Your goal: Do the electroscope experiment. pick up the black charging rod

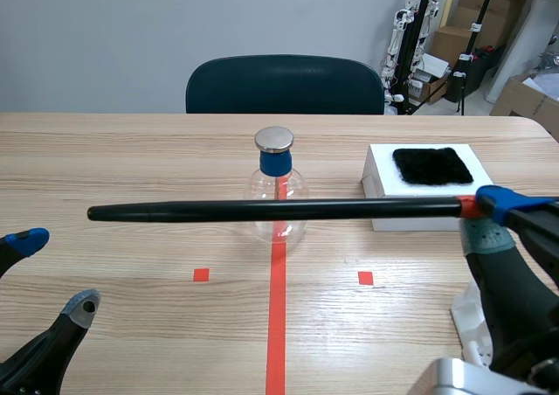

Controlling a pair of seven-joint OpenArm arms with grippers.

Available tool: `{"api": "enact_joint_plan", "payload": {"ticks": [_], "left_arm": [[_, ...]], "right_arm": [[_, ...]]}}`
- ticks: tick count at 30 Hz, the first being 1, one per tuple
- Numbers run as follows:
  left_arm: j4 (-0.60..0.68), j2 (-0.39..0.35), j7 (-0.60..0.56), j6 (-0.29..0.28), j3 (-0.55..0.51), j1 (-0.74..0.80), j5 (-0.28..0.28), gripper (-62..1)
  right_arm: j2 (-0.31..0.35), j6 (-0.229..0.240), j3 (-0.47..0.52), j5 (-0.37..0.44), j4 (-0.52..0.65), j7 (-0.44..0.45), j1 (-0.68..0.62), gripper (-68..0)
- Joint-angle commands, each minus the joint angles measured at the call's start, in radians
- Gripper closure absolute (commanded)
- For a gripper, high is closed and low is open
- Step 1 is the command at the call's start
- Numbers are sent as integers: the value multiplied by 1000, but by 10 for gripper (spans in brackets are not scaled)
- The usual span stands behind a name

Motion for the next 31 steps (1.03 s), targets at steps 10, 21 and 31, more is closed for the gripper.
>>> {"api": "enact_joint_plan", "payload": {"ticks": [10, 21, 31], "left_arm": [[11, -1, -14, 2, -3, -5, -7, -623], [11, -1, -14, 2, -3, -5, -7, -623], [11, -1, -14, 2, -3, -5, -7, -623]], "right_arm": [[0, -19, 9, 16, 6, 8, 8, -27], [0, -19, 9, 19, 5, 12, -21, -39], [0, -23, 9, 19, 5, 7, -25, -39]]}}
